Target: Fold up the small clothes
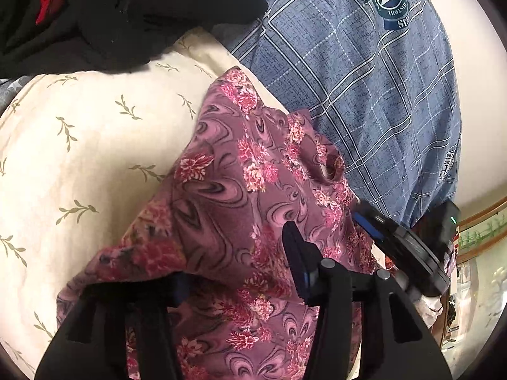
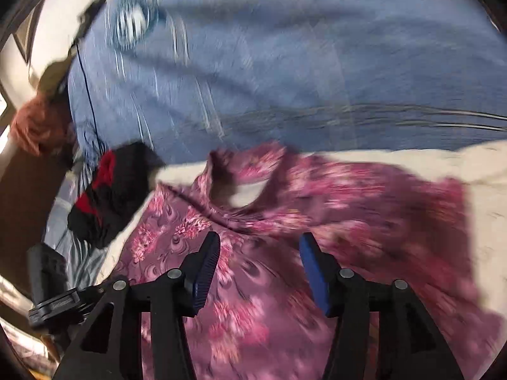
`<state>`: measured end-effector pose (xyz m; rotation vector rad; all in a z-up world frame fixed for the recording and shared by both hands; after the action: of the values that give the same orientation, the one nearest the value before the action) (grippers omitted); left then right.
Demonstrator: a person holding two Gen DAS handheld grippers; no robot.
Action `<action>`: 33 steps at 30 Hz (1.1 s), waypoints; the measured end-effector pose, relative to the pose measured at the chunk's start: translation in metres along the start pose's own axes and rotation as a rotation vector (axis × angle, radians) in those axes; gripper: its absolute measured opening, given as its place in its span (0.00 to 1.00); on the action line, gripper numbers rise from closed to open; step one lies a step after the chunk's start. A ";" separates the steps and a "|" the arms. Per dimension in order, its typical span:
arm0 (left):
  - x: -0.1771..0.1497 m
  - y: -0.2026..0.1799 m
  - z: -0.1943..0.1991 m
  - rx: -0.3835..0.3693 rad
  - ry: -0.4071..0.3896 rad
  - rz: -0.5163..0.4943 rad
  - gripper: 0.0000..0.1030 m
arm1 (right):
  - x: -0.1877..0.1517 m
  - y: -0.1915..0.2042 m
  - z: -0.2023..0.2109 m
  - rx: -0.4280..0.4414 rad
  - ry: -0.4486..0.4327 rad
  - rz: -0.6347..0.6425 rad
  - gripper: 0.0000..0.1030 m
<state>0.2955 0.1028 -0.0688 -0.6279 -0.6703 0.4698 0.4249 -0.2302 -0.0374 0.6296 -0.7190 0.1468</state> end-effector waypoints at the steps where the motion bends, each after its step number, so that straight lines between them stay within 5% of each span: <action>1: 0.000 0.000 -0.001 0.000 0.001 -0.001 0.47 | -0.001 0.003 -0.015 -0.011 0.031 0.024 0.55; 3: 0.000 0.000 0.000 -0.001 0.001 0.001 0.47 | -0.006 0.005 -0.038 0.030 0.139 0.052 0.51; 5: 0.001 0.001 0.002 -0.007 -0.002 0.007 0.47 | -0.011 0.025 -0.046 0.054 0.187 0.215 0.05; 8: 0.003 0.003 0.001 -0.005 -0.005 0.022 0.47 | -0.011 0.050 -0.038 0.025 0.154 0.387 0.05; 11: 0.001 0.002 -0.001 0.010 -0.007 0.011 0.47 | 0.001 0.044 -0.039 -0.006 0.072 0.335 0.05; 15: -0.001 -0.005 -0.002 0.045 -0.021 -0.035 0.47 | -0.014 0.035 -0.065 -0.087 0.107 0.304 0.06; 18: -0.001 -0.006 -0.001 0.056 -0.027 -0.054 0.47 | -0.012 0.032 -0.051 -0.099 0.047 0.269 0.13; 24: 0.001 -0.003 0.000 0.041 -0.023 -0.030 0.47 | -0.002 -0.030 0.053 -0.138 -0.101 0.033 0.38; 28: 0.001 -0.004 0.001 0.048 -0.028 -0.037 0.47 | -0.015 -0.100 0.130 -0.350 -0.219 -0.103 0.58; 31: 0.000 -0.006 0.002 0.061 -0.041 -0.052 0.47 | -0.034 -0.125 0.134 -0.325 -0.165 -0.206 0.57; 33: 0.000 -0.008 0.002 0.078 -0.060 -0.076 0.42 | -0.040 -0.120 0.120 -0.279 -0.137 -0.198 0.39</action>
<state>0.2958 0.0979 -0.0621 -0.5147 -0.7265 0.4437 0.3670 -0.3934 -0.0528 0.4431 -0.7872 -0.1791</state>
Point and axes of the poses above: each gripper's, at about its wrist camera, not at the fingertips, and z roughly against the way its jaws point, y to its left, x to its top, the point moved 1 cm from there along -z, roughly the way its jaws point, and after that the axes turned 10 degrees about -y, right-handed, at the moved point
